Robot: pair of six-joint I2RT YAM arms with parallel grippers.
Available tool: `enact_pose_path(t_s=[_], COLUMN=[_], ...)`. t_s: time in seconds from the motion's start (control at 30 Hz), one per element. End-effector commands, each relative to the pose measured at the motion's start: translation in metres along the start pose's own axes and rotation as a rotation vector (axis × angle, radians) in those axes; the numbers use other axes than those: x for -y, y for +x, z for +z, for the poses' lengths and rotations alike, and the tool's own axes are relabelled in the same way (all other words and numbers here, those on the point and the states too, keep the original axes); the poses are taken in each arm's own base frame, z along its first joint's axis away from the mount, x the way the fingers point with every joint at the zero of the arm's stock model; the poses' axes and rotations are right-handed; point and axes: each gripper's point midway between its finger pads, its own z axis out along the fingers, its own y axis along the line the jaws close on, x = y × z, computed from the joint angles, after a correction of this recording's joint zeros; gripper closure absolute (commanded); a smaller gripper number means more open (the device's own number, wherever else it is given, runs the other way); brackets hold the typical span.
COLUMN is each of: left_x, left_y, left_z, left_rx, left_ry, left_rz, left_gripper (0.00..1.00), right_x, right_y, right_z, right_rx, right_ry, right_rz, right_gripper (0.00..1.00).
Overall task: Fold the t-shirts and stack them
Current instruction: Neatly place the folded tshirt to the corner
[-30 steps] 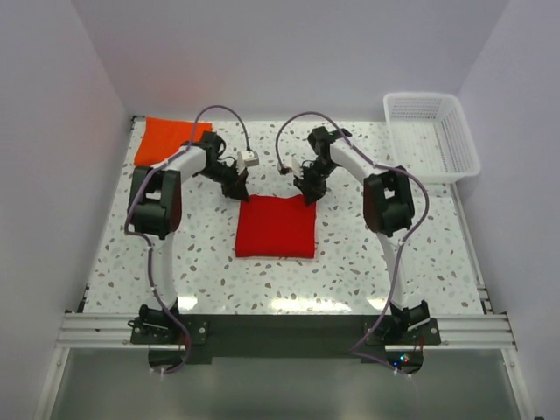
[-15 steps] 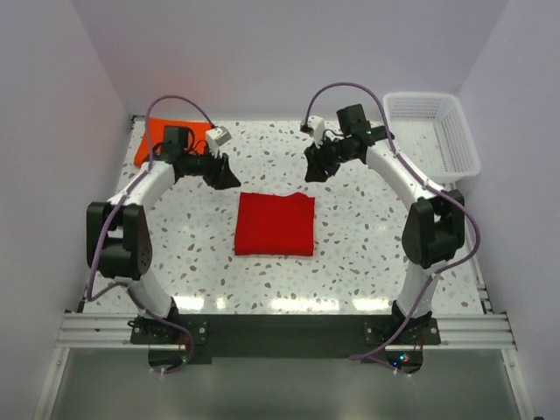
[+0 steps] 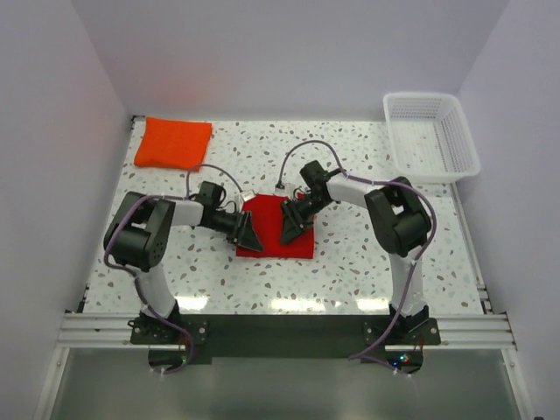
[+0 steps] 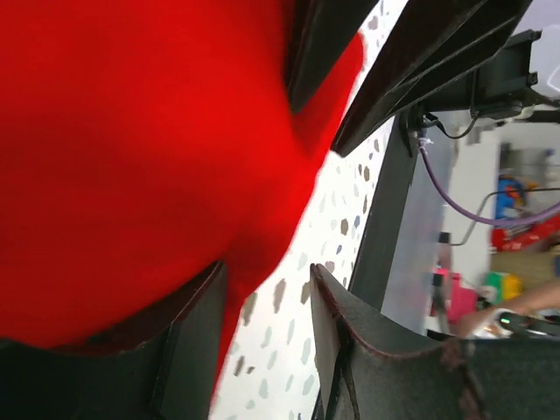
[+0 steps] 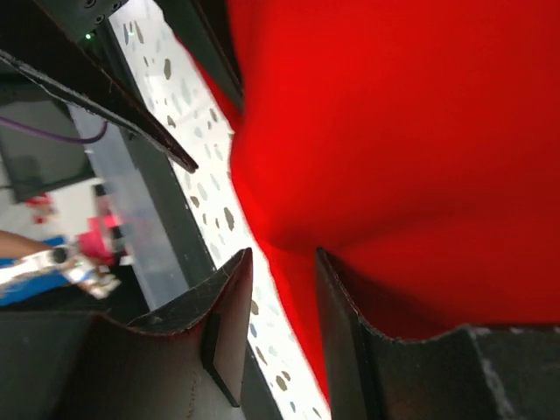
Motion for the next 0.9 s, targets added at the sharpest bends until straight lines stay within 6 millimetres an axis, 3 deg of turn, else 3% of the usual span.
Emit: enact_pose_path(t_s=[0.0, 0.1, 0.17, 0.23, 0.37, 0.4, 0.47, 0.53, 0.6, 0.63, 0.67, 0.7, 0.73, 0.77, 0.83, 0.87], left_x=[-0.029, -0.059, -0.074, -0.075, -0.06, -0.048, -0.024, -0.018, -0.011, -0.019, -0.021, -0.02, -0.031, -0.035, -0.047, -0.053], left_y=[0.013, 0.007, -0.004, -0.018, -0.039, -0.048, -0.061, -0.064, -0.07, -0.073, -0.075, -0.077, -0.077, -0.076, -0.067, -0.059], left_z=[0.008, -0.003, -0.016, -0.025, -0.043, -0.051, -0.067, -0.084, -0.103, -0.119, -0.128, -0.137, -0.15, -0.156, -0.165, -0.165], left_rx=[-0.009, 0.048, 0.093, 0.106, 0.124, 0.134, 0.186, 0.243, 0.329, 0.381, 0.417, 0.451, 0.482, 0.494, 0.494, 0.469], left_ry=[0.016, -0.037, -0.076, -0.085, -0.081, -0.076, -0.058, -0.086, -0.13, -0.187, -0.215, -0.247, -0.312, -0.339, -0.399, -0.423], left_rz=[-0.123, -0.195, -0.196, -0.167, -0.029, 0.002, 0.059, 0.061, 0.021, -0.01, -0.052, -0.052, -0.092, -0.12, -0.195, -0.236], left_gripper=[0.53, 0.53, 0.52, 0.52, 0.52, 0.52, 0.51, 0.51, 0.49, 0.48, 0.47, 0.46, 0.46, 0.45, 0.44, 0.44], right_x=[0.035, 0.083, 0.102, 0.108, 0.083, 0.063, 0.041, 0.023, 0.005, 0.005, -0.009, -0.012, -0.009, -0.021, -0.029, -0.03], right_y=[0.015, 0.021, 0.019, 0.012, -0.004, -0.018, -0.038, -0.053, -0.063, -0.064, -0.07, -0.072, -0.073, -0.074, -0.08, -0.079], right_z=[0.004, -0.005, -0.018, -0.029, -0.051, -0.064, -0.078, -0.095, -0.087, -0.092, -0.074, -0.069, -0.064, -0.045, -0.028, -0.006], right_rx=[-0.02, -0.025, -0.02, -0.014, 0.0, 0.05, 0.112, 0.162, 0.16, 0.162, 0.16, 0.152, 0.141, 0.126, 0.118, 0.083], right_ry=[0.028, 0.141, 0.187, 0.205, 0.184, 0.17, 0.18, 0.268, 0.337, 0.447, 0.473, 0.516, 0.578, 0.583, 0.611, 0.631], right_rz=[0.137, 0.139, 0.156, 0.117, 0.039, -0.016, -0.105, -0.215, -0.366, -0.421, -0.514, -0.567, -0.596, -0.66, -0.72, -0.758], right_gripper=[0.61, 0.6, 0.6, 0.6, 0.56, 0.55, 0.53, 0.53, 0.53, 0.53, 0.53, 0.52, 0.52, 0.52, 0.52, 0.52])
